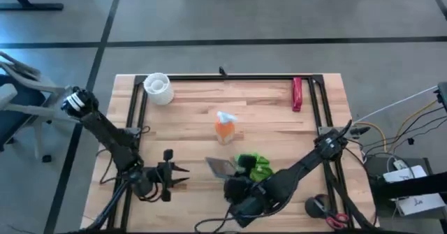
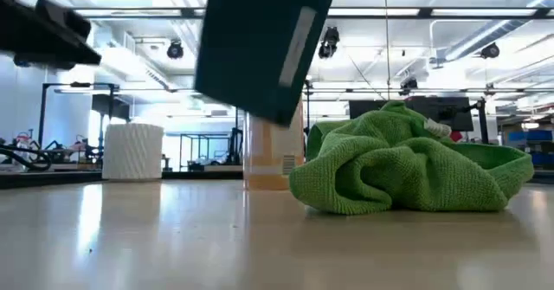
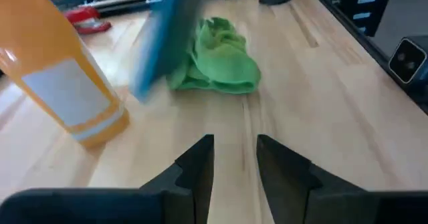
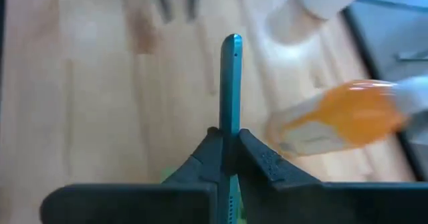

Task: Apply microfiber cloth
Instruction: Wipe the blue tablet with the green microfiber cloth

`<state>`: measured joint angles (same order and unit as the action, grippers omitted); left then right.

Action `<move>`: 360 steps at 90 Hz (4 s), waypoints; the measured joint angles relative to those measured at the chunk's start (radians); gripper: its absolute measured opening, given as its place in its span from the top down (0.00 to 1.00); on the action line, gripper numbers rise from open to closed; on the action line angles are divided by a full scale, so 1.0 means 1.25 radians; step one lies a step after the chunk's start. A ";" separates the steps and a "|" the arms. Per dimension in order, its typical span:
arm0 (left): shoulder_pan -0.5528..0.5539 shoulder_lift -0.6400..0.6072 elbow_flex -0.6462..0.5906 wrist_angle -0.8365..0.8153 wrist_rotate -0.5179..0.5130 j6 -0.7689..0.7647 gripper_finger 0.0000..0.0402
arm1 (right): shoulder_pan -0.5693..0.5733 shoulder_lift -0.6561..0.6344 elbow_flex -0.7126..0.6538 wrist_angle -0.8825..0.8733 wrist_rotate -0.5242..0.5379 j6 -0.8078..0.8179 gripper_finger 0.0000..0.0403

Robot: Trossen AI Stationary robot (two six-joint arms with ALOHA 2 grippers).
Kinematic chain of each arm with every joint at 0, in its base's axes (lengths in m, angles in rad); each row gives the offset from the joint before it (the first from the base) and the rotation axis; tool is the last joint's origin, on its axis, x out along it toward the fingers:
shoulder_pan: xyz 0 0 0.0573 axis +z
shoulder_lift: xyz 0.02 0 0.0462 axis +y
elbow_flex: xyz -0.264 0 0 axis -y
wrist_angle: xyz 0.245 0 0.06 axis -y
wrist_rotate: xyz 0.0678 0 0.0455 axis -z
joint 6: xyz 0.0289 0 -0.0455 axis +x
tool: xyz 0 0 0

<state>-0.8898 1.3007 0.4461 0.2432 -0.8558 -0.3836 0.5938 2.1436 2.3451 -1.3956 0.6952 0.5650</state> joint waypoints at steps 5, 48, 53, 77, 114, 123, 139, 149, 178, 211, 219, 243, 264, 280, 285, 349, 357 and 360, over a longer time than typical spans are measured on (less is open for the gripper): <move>0.002 0.037 -0.018 0.061 -0.015 0.000 0.76 | 0.002 -0.019 0.000 -0.047 0.009 0.001 0.98; 0.016 0.319 -0.004 0.322 -0.042 0.000 0.76 | 0.067 0.047 -0.267 -0.070 0.007 0.022 0.98; 0.020 0.336 0.008 0.322 -0.042 0.000 0.76 | 0.082 0.064 -0.309 -0.017 0.013 0.028 0.98; 0.044 0.394 0.045 0.323 -0.042 0.000 0.76 | 0.114 0.159 -0.401 0.097 -0.066 0.049 0.99; 0.075 0.422 0.067 0.327 -0.041 -0.017 0.76 | 0.117 0.168 -0.411 0.095 -0.101 0.054 0.98; 0.075 0.422 0.067 0.327 -0.041 -0.018 0.76 | 0.117 0.154 -0.394 0.085 -0.109 0.054 0.96; 0.077 0.422 0.067 0.327 -0.041 -0.030 0.76 | 0.121 0.151 -0.368 0.070 -0.178 0.054 0.85; 0.079 0.422 0.067 0.327 -0.041 -0.048 0.76 | 0.122 0.150 -0.343 0.033 -0.203 0.063 0.78; 0.109 0.430 0.077 0.355 -0.038 -0.060 0.76 | 0.125 0.140 -0.215 -0.117 -0.097 0.084 0.66; 0.162 0.626 0.250 0.385 0.053 0.058 0.76 | 0.126 0.143 -0.271 -0.007 -0.066 -0.003 0.67; 0.174 0.658 0.271 0.376 0.065 0.059 0.76 | 0.131 0.143 -0.298 0.028 -0.052 -0.004 0.69; 0.185 0.649 0.263 0.377 0.088 0.058 0.76 | 0.123 0.146 -0.420 0.118 -0.005 0.004 0.74; 0.186 0.649 0.262 0.375 0.089 0.061 0.76 | 0.099 0.146 -0.470 0.137 0.002 0.007 0.78; 0.186 0.650 0.262 0.377 0.089 0.063 0.76 | 0.084 0.146 -0.471 0.165 0.025 0.004 0.83; 0.186 0.650 0.261 0.377 0.089 0.063 0.76 | 0.081 0.146 -0.471 0.164 0.029 0.006 0.87; 0.218 0.651 0.283 0.415 0.103 0.097 0.76 | 0.160 0.141 -0.398 0.074 -0.055 0.095 1.00; 0.246 0.652 0.289 0.423 0.113 0.105 0.76 | 0.152 0.133 -0.354 0.028 -0.054 0.092 1.00; 0.257 0.652 0.291 0.423 0.114 0.108 0.76 | 0.145 0.130 -0.339 0.016 -0.053 0.086 1.00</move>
<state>-0.5691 2.1151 0.8094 0.7721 -0.7136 -0.2486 0.7751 2.3055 1.9218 -1.3759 0.6287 0.6730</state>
